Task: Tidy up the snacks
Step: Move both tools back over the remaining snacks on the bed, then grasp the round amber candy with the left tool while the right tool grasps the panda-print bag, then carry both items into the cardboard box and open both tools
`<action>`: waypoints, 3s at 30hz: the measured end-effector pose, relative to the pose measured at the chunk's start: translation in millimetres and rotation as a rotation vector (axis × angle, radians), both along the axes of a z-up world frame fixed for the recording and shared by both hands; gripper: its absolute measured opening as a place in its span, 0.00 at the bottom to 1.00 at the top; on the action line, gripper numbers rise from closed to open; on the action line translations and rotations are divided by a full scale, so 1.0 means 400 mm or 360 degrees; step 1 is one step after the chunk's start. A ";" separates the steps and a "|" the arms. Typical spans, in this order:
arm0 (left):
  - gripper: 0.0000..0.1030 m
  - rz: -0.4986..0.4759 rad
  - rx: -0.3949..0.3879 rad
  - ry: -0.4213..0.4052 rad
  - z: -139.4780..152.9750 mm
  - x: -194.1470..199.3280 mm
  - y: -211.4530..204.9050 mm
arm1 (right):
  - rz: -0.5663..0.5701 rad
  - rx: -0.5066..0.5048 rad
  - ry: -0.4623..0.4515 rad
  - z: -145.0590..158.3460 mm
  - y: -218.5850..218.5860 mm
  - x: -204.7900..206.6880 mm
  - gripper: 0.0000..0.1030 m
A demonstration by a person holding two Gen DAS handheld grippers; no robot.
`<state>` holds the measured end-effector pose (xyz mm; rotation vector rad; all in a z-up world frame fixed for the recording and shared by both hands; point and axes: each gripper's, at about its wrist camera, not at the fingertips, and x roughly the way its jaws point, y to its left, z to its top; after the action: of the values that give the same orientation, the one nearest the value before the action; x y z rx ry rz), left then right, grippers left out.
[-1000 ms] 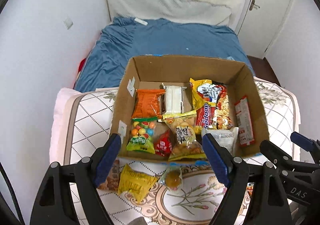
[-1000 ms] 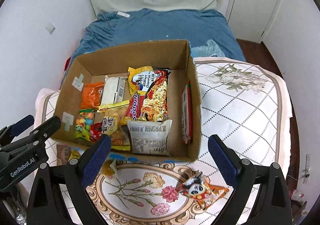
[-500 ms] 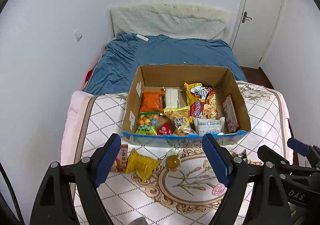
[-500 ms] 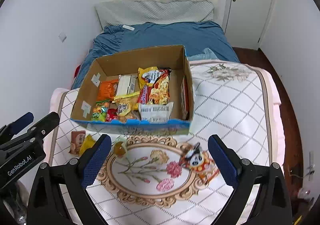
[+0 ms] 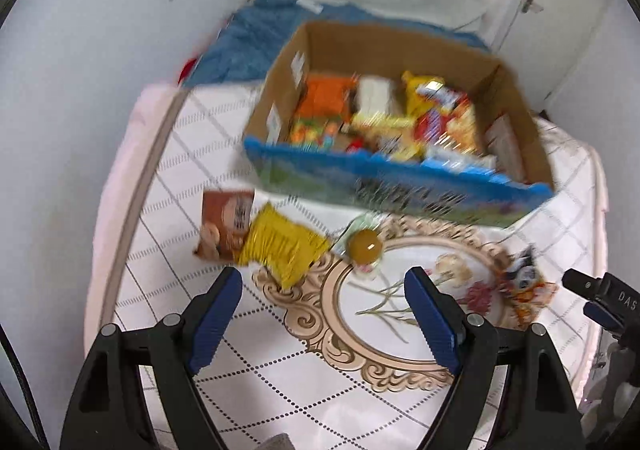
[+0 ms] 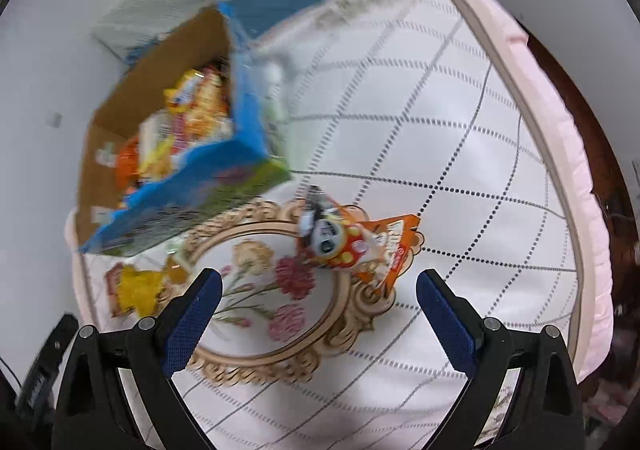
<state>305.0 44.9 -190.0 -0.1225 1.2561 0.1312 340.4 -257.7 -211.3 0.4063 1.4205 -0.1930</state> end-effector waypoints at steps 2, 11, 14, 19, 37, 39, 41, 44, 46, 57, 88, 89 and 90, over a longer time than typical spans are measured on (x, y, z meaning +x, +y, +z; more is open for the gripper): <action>0.81 0.0034 -0.0004 0.0058 -0.046 0.007 0.008 | 0.0001 0.0010 0.0051 -0.058 -0.012 0.023 0.97; 0.80 0.0098 0.0064 0.0268 -0.189 0.030 0.025 | 0.0728 -0.0401 0.0225 -0.148 0.103 0.100 0.97; 0.80 0.0093 0.0078 0.0303 -0.218 0.047 0.010 | 0.0994 -0.0539 0.0331 -0.189 0.149 0.101 0.97; 0.80 0.0020 0.0117 0.0332 -0.258 0.102 -0.037 | 0.1113 -0.0564 0.0417 -0.265 0.169 0.115 0.97; 0.80 -0.0251 0.0247 0.0417 -0.315 0.175 -0.169 | 0.0579 0.0009 0.0430 -0.308 0.087 0.168 0.62; 0.80 -0.0166 0.0160 0.0382 -0.279 0.145 -0.143 | 0.0555 0.0020 0.0438 -0.312 0.081 0.167 0.63; 0.80 -0.0087 0.0102 0.0344 -0.248 0.118 -0.122 | 0.0526 0.0046 0.0451 -0.315 0.074 0.160 0.66; 0.80 -0.0022 0.0017 0.0296 -0.217 0.090 -0.108 | 0.0513 0.0041 0.0445 -0.314 0.071 0.160 0.66; 0.80 -0.0046 0.0015 0.0301 -0.218 0.094 -0.122 | 0.0512 0.0029 0.0443 -0.309 0.057 0.166 0.66; 0.79 -0.0046 0.0024 0.0489 -0.358 0.172 -0.178 | 0.0475 -0.0006 0.0419 -0.312 0.095 0.125 0.66; 0.39 -0.0336 0.0116 0.0517 -0.309 -0.169 -0.291 | 0.0723 0.0051 0.0481 -0.304 0.250 -0.101 0.53; 0.39 -0.0338 0.0119 0.0506 -0.304 -0.172 -0.296 | 0.0726 0.0027 0.0458 -0.298 0.256 -0.106 0.51; 0.39 -0.0337 0.0115 0.0500 -0.291 -0.143 -0.272 | 0.0722 0.0012 0.0436 -0.291 0.263 -0.110 0.49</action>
<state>247.9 -64.1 -306.5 0.0980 1.5666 0.0122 296.3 -152.5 -327.6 0.0558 1.7447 0.1310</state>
